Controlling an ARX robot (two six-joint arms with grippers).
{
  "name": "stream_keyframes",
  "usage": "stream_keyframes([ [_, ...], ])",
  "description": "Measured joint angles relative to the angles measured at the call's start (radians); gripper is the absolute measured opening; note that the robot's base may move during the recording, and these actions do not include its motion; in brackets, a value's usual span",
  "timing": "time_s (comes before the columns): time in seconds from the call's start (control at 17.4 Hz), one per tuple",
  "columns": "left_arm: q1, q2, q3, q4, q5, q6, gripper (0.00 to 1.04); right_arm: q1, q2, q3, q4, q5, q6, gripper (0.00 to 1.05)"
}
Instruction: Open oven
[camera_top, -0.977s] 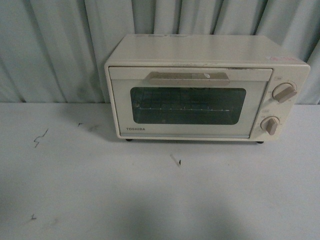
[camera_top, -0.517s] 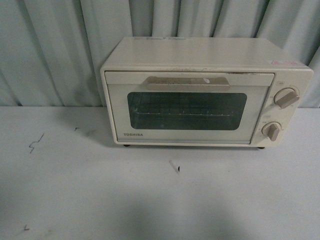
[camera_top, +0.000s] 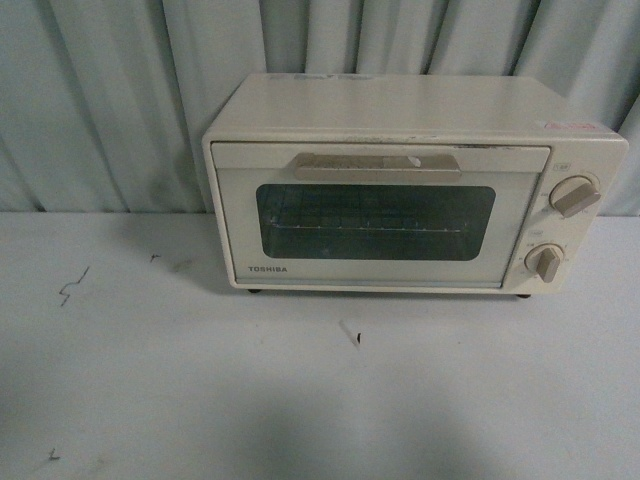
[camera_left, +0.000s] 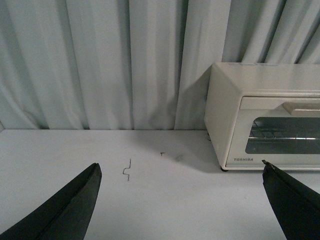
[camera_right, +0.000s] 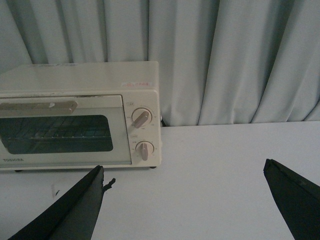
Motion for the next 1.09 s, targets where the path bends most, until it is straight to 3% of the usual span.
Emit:
stream_keyframes([
  [0.06, 0.0, 0.0, 0.0, 0.0, 0.0, 0.0, 0.98, 0.0, 0.0, 0.0, 0.0, 0.0, 0.0, 0.98],
  [0.11, 0.05, 0.059, 0.051, -0.148, 0.172, -0.098, 0.98, 0.0, 0.0, 0.0, 0.0, 0.002, 0.0, 0.98],
  [0.17, 0.003, 0.273, 0.108, -0.152, 0.359, -0.299, 0.98, 0.0, -0.001, 0.0, 0.0, 0.0, 0.0, 0.98],
  [0.23, -0.157, 0.415, 0.11, -0.072, 0.43, -0.54, 0.98, 0.0, 0.0, 0.0, 0.0, -0.001, 0.0, 0.98],
  [0.34, -0.378, 0.674, 0.1, 0.126, 0.285, -0.9, 0.98, 0.0, 0.0, 0.0, 0.0, 0.0, 0.0, 0.98],
  [0.52, -0.572, 0.933, 0.092, 0.37, 0.185, -1.17, 0.98, 0.0, 0.0, 0.0, 0.0, 0.0, 0.0, 0.98],
  [0.75, -0.667, 1.298, 0.097, 0.705, 0.098, -1.407, 0.98, 0.0, 0.0, 0.0, 0.0, 0.0, 0.0, 0.98],
  [0.8, -0.702, 1.585, 0.177, 0.911, 0.074, -1.489, 0.98, 0.0, 0.0, 0.0, 0.0, 0.0, 0.0, 0.98],
  [1.09, -0.678, 1.781, 0.301, 0.93, 0.077, -1.492, 0.98, 0.0, 0.0, 0.0, 0.0, 0.0, 0.0, 0.98],
])
